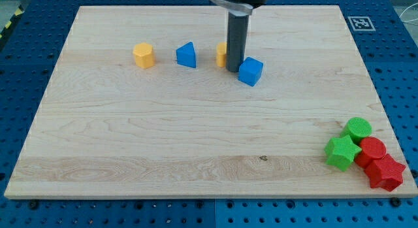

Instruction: Point your arm to the yellow heart

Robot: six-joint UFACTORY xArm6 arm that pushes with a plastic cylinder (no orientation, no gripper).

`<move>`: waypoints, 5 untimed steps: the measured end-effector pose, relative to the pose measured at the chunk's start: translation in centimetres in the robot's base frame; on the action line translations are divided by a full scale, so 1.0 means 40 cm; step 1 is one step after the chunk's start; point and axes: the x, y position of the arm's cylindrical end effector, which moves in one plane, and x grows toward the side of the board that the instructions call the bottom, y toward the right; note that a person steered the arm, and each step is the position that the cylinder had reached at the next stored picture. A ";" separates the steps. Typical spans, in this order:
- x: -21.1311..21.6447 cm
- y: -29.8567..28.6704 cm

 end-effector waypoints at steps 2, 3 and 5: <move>-0.139 0.052; -0.136 0.106; -0.132 0.311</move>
